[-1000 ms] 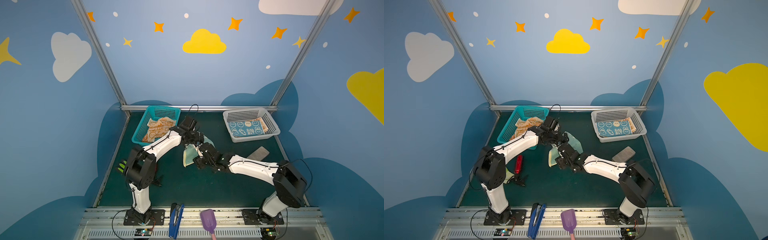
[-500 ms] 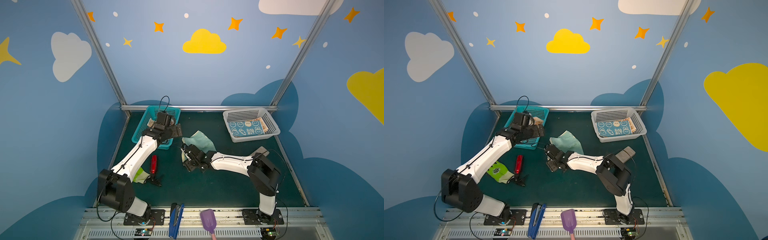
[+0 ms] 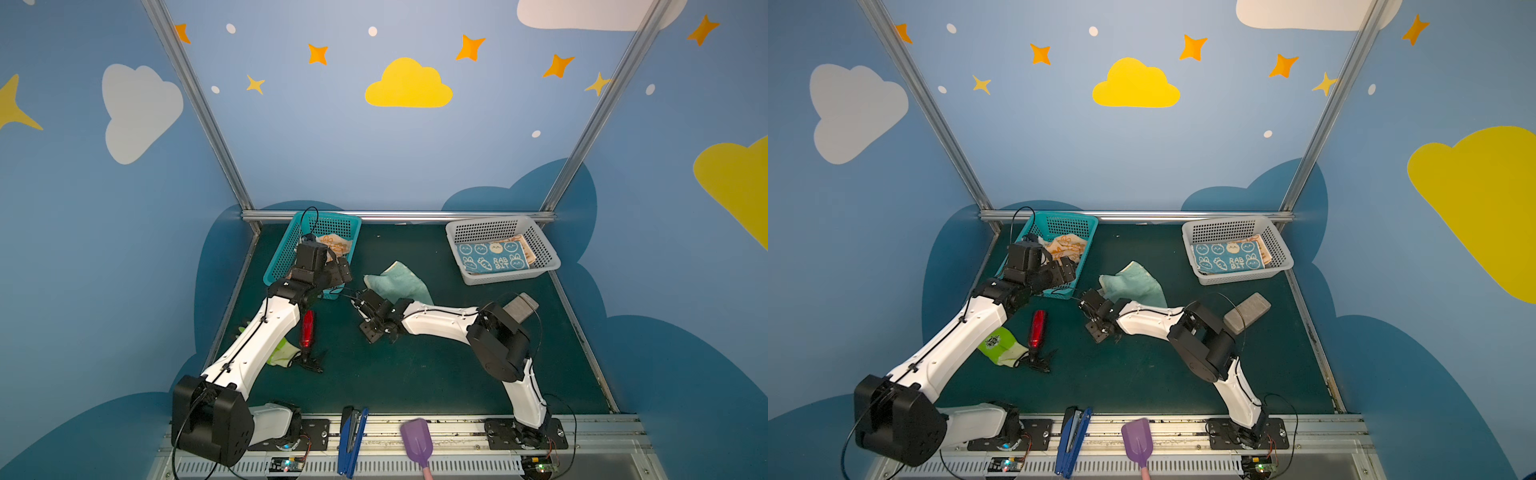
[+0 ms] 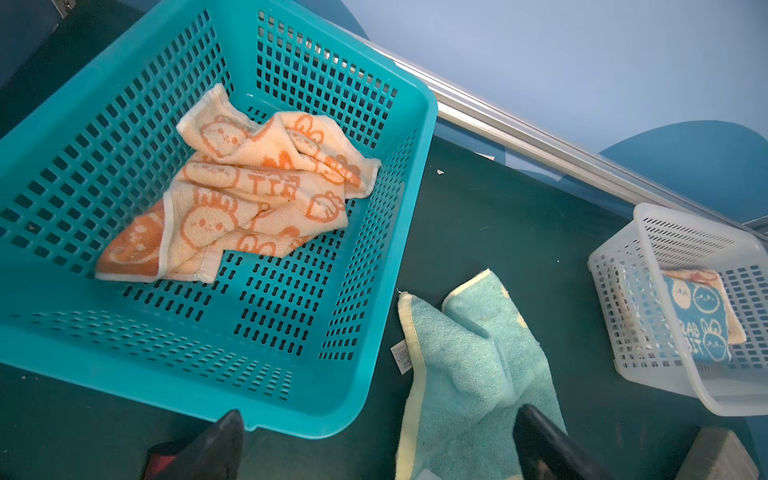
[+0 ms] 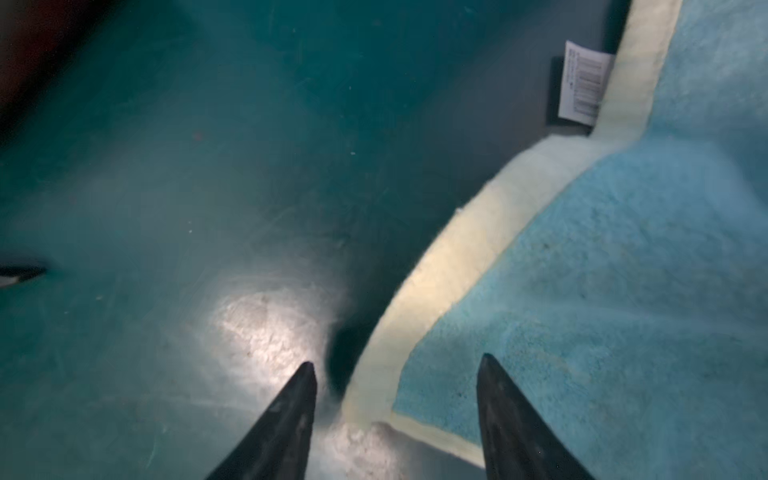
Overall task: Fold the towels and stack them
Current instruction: 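Grasp the towel's near edge with the right gripper while the left gripper draws back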
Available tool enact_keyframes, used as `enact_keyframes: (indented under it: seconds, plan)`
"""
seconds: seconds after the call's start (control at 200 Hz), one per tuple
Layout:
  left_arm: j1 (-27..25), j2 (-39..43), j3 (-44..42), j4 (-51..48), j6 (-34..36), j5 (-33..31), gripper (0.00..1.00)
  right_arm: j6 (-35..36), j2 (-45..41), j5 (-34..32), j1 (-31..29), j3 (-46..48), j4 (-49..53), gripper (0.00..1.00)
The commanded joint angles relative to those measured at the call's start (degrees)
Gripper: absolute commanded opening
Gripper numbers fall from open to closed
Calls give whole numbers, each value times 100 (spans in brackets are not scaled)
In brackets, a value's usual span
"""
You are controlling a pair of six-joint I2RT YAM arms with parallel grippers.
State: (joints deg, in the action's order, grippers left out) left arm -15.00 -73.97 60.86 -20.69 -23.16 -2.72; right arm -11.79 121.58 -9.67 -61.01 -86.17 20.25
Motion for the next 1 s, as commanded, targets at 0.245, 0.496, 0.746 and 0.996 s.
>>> enact_keyframes:
  seconds: [0.245, 0.496, 0.746, 0.996]
  plan:
    - [50, 133, -127, 148, -54, -27, 100, -198, 256, -114, 21, -208, 313, 17]
    - [61, 68, -98, 125, -5, 25, 100, -54, -311, 189, 235, 149, 104, 10]
    - [60, -20, -50, 92, -11, 93, 100, -155, -1045, 1033, 727, 769, -217, 9]
    - [32, -294, 212, -40, 519, 993, 100, -80, -1769, 972, 1113, 1565, -247, 0]
